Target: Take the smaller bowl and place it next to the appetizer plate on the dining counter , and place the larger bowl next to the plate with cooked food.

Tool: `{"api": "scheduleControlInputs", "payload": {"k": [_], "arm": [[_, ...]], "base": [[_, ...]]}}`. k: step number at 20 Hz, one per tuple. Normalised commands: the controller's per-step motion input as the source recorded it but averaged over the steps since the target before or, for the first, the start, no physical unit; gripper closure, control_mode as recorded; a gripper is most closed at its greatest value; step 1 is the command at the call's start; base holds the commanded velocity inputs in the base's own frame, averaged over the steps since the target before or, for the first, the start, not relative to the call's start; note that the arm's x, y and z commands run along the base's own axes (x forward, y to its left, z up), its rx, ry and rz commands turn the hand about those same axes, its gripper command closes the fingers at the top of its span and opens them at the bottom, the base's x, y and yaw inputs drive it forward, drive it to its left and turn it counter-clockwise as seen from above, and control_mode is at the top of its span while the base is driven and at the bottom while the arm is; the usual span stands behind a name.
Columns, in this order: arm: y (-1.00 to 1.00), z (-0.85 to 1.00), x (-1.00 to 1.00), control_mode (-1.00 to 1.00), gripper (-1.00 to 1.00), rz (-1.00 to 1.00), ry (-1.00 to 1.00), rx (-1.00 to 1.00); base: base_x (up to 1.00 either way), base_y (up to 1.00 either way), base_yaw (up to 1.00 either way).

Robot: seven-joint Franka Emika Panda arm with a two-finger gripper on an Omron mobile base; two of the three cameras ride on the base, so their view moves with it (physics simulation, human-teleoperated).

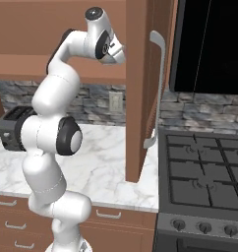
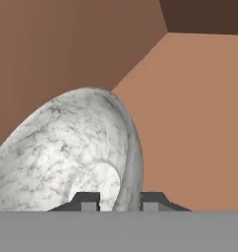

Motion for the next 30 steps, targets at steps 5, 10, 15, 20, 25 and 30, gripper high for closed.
{"api": "scheduleControlInputs", "payload": {"k": [5, 10, 15, 20, 25, 30], "arm": [[0.03, -0.4, -0.57, -1.0, 1.0, 0.0, 0.07, 0.0], [0.32, -0.1, -1.0, -1.0, 1.0, 0.01, 0.0, -0.02], [0.59, -0.06, -1.0, -1.0, 1.0, 0.03, 0.0, -0.09], [0.48, -0.03, -1.0, -1.0, 1.0, 0.03, -0.08, -0.07], [0.01, 0.0, -1.0, -1.0, 1.0, 0.1, -0.02, 0.0], [0.0, 0.0, -1.0, -1.0, 1.0, 0.19, 0.0, 0.0]], "base": [[0.0, 0.0, 0.0], [0.0, 0.0, 0.0], [0.0, 0.0, 0.0], [0.0, 0.0, 0.0], [0.0, 0.0, 0.0], [0.0, 0.0, 0.0]]}}
